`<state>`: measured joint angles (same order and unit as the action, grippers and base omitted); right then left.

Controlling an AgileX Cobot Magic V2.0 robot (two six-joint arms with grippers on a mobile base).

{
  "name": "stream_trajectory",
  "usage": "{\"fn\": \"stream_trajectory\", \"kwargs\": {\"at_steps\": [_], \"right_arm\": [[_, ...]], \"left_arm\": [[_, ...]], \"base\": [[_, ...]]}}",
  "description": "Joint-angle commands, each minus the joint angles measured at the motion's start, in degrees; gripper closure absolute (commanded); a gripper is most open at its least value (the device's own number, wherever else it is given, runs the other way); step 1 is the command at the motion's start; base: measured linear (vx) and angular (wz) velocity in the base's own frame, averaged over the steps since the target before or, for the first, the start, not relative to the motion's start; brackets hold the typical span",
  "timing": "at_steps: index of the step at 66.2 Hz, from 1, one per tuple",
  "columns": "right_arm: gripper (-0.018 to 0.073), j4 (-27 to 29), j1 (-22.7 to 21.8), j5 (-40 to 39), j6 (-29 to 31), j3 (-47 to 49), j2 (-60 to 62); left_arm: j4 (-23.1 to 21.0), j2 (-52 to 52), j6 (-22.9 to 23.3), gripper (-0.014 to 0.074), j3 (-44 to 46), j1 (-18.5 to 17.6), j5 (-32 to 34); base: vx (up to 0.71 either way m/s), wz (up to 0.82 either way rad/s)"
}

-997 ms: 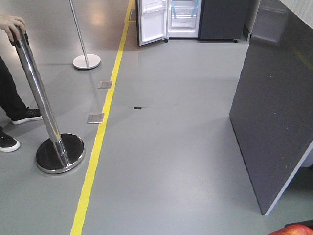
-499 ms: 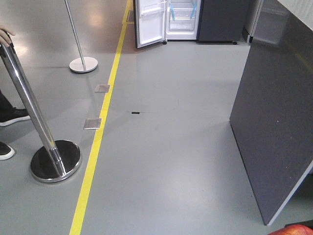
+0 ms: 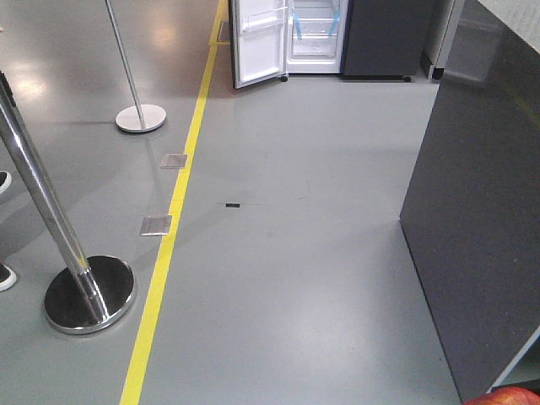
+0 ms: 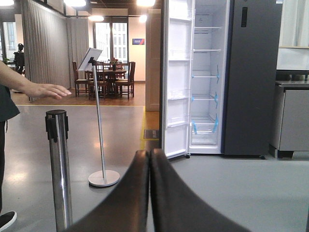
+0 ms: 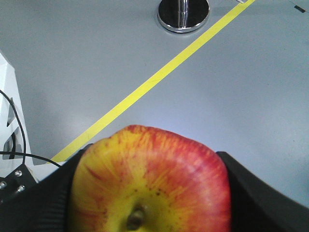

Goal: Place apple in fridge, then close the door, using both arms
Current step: 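Drive the base along the yellow floor line toward the open fridge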

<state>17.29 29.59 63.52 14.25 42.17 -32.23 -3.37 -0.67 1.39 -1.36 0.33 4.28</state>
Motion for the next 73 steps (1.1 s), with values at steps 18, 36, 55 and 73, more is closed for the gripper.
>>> {"fn": "stream_trajectory", "kwargs": {"at_steps": [18,36,55,73], "right_arm": [[0.0409,1.02,-0.07,-3.09,0.52,1.42,-0.11],[0.0409,1.02,-0.07,-3.09,0.52,1.42,-0.11],[0.0409,1.02,-0.07,-3.09,0.52,1.42,-0.11],[0.0409,1.02,-0.07,-3.09,0.52,1.42,-0.11]], "left_arm": [[-0.03,-0.82,0.60,0.0602,-1.65,-0.31,4.18],[-0.03,-0.82,0.60,0.0602,-1.65,-0.31,4.18],[-0.03,-0.82,0.60,0.0602,-1.65,-0.31,4.18],[-0.03,-0.82,0.60,0.0602,-1.65,-0.31,4.18]], "base": [[0.15,0.01],[0.15,0.01],[0.15,0.03],[0.16,0.09]]}}
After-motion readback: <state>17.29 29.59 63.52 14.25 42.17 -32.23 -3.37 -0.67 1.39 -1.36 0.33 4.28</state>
